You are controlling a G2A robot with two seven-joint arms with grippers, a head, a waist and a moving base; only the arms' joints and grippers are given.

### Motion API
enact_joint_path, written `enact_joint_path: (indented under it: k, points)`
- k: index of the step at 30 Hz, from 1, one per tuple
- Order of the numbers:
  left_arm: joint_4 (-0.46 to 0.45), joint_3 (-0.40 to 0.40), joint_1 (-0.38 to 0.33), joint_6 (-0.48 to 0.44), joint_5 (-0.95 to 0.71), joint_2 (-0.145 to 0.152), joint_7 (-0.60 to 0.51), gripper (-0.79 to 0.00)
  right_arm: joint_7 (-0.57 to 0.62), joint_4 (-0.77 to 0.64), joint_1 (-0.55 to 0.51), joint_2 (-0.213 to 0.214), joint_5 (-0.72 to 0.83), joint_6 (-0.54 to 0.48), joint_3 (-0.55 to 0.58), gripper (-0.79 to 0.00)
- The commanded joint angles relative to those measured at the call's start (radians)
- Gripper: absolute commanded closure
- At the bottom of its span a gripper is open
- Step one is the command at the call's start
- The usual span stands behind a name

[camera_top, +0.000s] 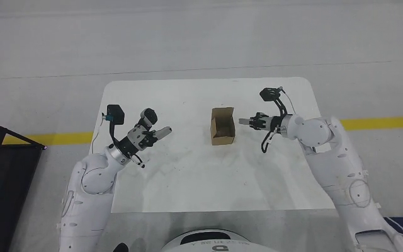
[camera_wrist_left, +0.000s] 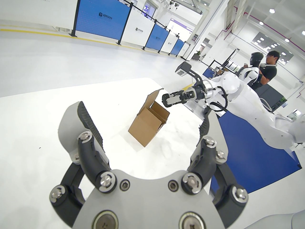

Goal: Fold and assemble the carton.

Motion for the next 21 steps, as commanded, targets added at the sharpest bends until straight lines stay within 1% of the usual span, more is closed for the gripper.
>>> enact_joint_path:
  k: [1,4,9,13,17,19,21]
  points:
    - [0.0,0.0,0.0,0.0,0.0,0.0,0.0,-0.785,0.011,0.016,0.021,-0.002,-0.009,0.005,-0.021,-0.591]
    - [0.0,0.0,0.0,0.0,0.0,0.0,0.0,-0.785,0.02,0.032,0.038,-0.005,-0.009,0.007,-0.041,-0.582]
    - [0.0,0.0,0.0,0.0,0.0,0.0,0.0,-0.785,0.021,0.04,0.053,-0.007,-0.008,-0.002,-0.063,-0.594]
    - [0.0,0.0,0.0,0.0,0.0,0.0,0.0,-0.785,0.022,0.039,0.061,-0.009,-0.012,-0.009,-0.084,-0.619]
    - [0.0,0.0,0.0,0.0,0.0,0.0,0.0,-0.785,0.029,0.043,0.071,-0.011,-0.02,-0.007,-0.105,-0.613]
    - [0.0,0.0,0.0,0.0,0.0,0.0,0.0,-0.785,0.035,0.048,0.077,-0.012,-0.024,-0.001,-0.118,-0.628]
    - [0.0,0.0,0.0,0.0,0.0,0.0,0.0,-0.785,0.041,0.056,0.086,-0.014,-0.029,0.007,-0.133,-0.616]
